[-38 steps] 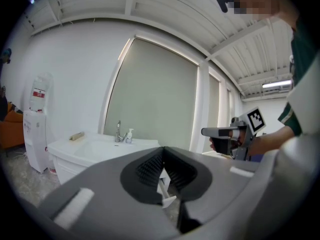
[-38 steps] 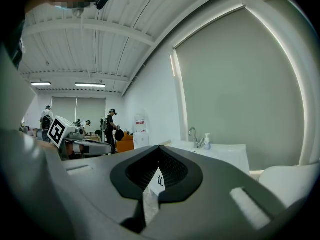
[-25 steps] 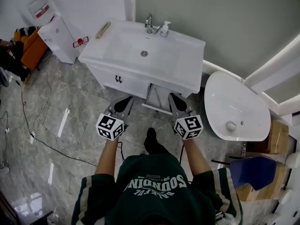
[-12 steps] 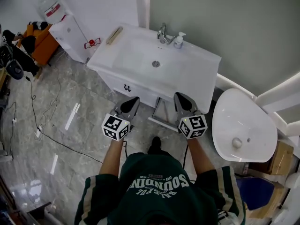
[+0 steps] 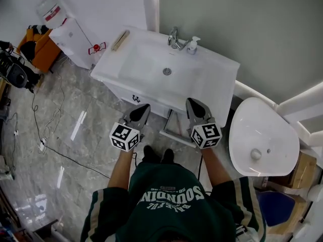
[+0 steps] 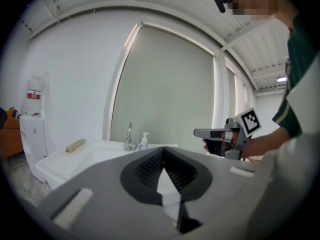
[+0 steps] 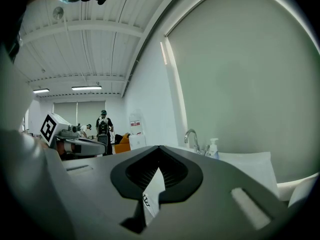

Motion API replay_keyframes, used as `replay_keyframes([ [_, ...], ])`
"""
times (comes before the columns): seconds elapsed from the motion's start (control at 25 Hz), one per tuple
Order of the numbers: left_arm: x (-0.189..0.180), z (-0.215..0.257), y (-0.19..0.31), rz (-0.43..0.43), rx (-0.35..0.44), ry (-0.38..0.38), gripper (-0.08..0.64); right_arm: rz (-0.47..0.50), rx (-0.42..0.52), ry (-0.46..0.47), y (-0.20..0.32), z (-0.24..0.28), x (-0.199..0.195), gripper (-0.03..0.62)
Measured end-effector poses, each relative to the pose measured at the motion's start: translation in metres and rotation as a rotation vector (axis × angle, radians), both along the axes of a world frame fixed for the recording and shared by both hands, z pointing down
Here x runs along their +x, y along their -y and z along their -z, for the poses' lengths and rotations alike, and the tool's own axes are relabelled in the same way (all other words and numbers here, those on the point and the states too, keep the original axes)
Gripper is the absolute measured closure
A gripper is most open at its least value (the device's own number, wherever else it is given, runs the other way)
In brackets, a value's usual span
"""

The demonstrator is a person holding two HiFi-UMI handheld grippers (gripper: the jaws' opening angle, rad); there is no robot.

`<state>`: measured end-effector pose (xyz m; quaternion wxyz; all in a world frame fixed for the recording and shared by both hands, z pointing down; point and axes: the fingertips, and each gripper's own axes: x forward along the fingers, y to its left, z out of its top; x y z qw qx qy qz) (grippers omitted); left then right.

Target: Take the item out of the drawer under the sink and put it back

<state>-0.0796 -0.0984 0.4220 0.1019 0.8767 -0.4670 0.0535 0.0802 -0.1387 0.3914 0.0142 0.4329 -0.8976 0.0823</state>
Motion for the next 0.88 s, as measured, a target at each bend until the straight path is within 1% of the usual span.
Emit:
replay_keyframes([
  [0.36,0.007,-0.007,0.020,-0.050,-0.018,-0.005,0.511,-0.036,-0.006,0.004,0.014,-0.002,0.003,0.591],
  [0.6,0.013,-0.018,0.018,-0.065,-0.040,-0.012,0.511,-0.044,-0.015,-0.009,0.010,-0.012,0.007,0.589],
  [0.72,0.014,-0.024,0.016,-0.070,-0.058,-0.015,0.511,-0.054,-0.033,-0.015,0.008,-0.018,0.009,0.588],
  [0.84,0.015,-0.031,0.018,-0.074,-0.074,-0.020,0.511,-0.036,-0.057,-0.018,0.007,-0.026,0.008,0.578],
  [0.88,0.015,-0.034,0.018,-0.075,-0.082,-0.022,0.511,-0.031,-0.066,-0.023,0.006,-0.030,0.007,0.564],
])
